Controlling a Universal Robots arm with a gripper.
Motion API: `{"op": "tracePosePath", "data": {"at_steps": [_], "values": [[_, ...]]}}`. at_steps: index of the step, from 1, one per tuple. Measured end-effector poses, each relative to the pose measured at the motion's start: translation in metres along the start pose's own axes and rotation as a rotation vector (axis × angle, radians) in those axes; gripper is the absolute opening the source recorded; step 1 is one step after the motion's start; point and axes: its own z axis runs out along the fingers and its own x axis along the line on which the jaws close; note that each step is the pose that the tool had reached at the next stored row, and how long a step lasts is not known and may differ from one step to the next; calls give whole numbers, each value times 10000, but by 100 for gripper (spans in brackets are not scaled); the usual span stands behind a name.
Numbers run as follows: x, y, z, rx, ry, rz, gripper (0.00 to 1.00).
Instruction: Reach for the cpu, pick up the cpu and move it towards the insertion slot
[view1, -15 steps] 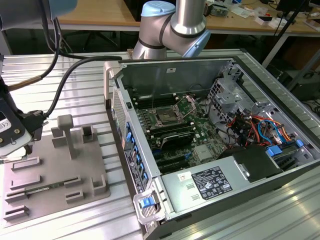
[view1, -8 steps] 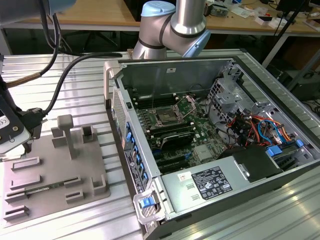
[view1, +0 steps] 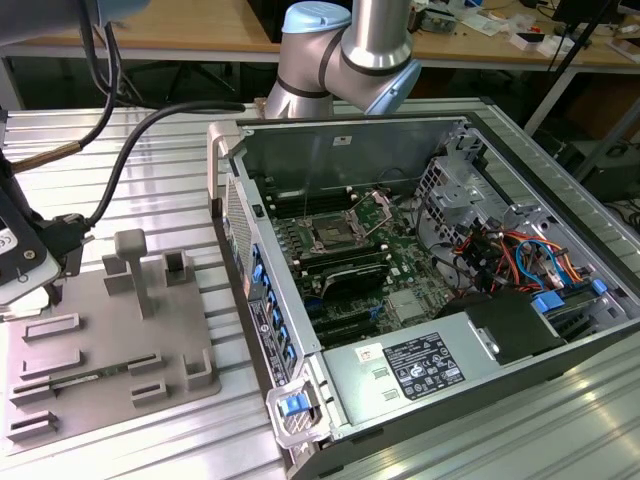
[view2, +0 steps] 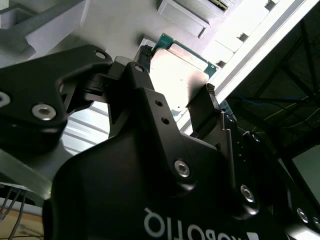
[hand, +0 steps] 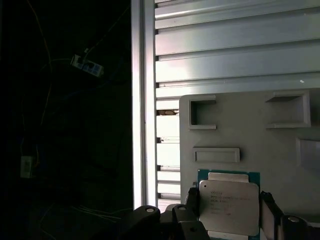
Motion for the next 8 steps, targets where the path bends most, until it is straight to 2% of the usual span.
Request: {"op": "tracePosePath", "data": {"at_steps": [8], "values": [[0,1,-19,1,1,0,55]]}}
